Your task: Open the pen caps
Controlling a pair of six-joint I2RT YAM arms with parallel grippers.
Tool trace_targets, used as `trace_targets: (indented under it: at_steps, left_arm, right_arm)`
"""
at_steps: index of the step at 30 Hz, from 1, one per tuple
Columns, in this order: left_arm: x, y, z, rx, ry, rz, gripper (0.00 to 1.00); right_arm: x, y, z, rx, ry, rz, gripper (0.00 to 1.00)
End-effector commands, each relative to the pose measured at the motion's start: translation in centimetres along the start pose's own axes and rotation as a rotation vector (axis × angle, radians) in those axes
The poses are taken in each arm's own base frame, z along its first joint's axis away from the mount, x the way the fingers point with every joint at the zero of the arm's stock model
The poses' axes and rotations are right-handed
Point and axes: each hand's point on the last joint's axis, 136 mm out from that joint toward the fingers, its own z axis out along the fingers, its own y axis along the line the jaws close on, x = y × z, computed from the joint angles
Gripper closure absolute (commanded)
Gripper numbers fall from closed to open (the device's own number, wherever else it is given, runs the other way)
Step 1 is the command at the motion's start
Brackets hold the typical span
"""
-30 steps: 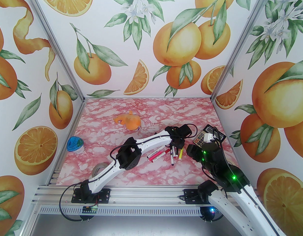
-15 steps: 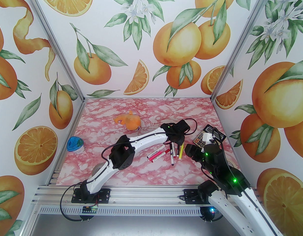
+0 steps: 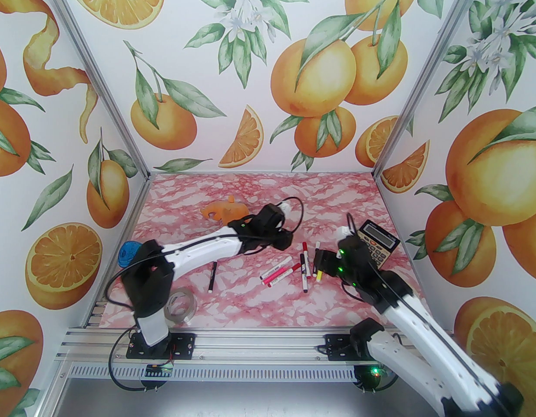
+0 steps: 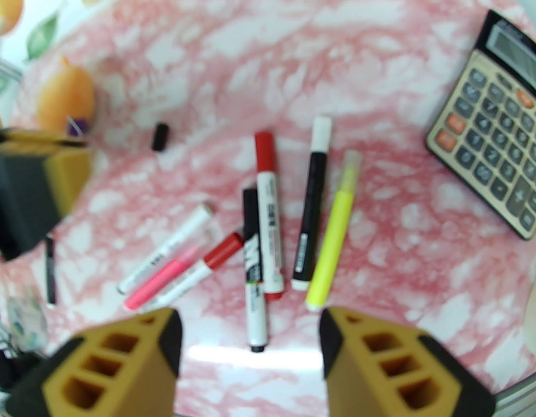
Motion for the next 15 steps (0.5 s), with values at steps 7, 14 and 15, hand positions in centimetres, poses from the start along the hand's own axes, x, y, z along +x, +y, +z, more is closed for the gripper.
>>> trace_targets:
  at_steps: [7, 14, 15]
  left_arm:
    - [1.5, -1.8, -5.2, 0.18, -0.123, 0.048, 0.61]
    - [4.8, -0.1, -7.6, 0.191, -0.159, -0.01, 0.58]
    - [5.0, 0.0, -7.7, 0.192, -0.161, -0.014, 0.58]
  right_arm:
    - [-3.3, 2.0, 4.8, -0.007, 0.046, -0.079, 0.5]
    - [-4.2, 1.9, 11.1, 0.024, 0.172, -0.112, 0.53]
    - [-4.1, 1.8, 11.6, 0.035, 0.182, -0.117, 0.54]
